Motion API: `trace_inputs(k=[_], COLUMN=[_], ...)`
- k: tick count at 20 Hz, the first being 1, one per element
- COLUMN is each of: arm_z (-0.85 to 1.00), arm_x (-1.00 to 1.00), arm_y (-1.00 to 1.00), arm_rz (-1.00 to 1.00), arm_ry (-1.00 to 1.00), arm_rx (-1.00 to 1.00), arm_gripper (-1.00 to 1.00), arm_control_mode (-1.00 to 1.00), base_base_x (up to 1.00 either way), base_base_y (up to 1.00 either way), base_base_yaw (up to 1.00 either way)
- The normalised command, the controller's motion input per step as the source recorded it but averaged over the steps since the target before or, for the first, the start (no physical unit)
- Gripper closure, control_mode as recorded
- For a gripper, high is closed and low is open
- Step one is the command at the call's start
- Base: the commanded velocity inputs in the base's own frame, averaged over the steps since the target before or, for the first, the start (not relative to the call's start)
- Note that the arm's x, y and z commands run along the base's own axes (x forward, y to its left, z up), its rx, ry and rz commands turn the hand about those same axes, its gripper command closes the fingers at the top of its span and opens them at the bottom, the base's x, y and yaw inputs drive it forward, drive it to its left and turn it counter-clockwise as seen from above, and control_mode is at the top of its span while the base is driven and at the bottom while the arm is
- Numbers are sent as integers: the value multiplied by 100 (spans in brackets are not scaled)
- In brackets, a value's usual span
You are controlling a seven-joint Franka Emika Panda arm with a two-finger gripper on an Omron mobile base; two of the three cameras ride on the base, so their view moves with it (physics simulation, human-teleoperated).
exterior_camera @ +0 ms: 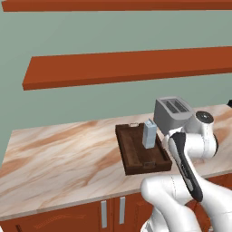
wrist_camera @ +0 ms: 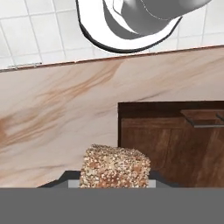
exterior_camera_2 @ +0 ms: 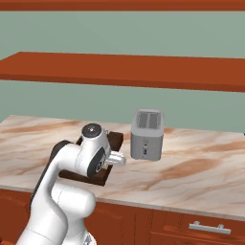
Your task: Take out the milk from the fridge and place it on the tray on the counter. Then take the sugar cube near the tray and place it in the tray.
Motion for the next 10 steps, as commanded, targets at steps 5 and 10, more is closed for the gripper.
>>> trace_inputs(k=[5, 10], arm_z=[10, 0], arm_x=[17, 22], arm_y=[55, 44], arm_rz=[0, 2], arm_ry=[13, 9], arm_rx=[-5, -4], arm_gripper=[100, 100], arm_control_mode=[-100, -100], base_base_x=[0, 0], base_base_y=[0, 0], base_base_yaw=[0, 0])
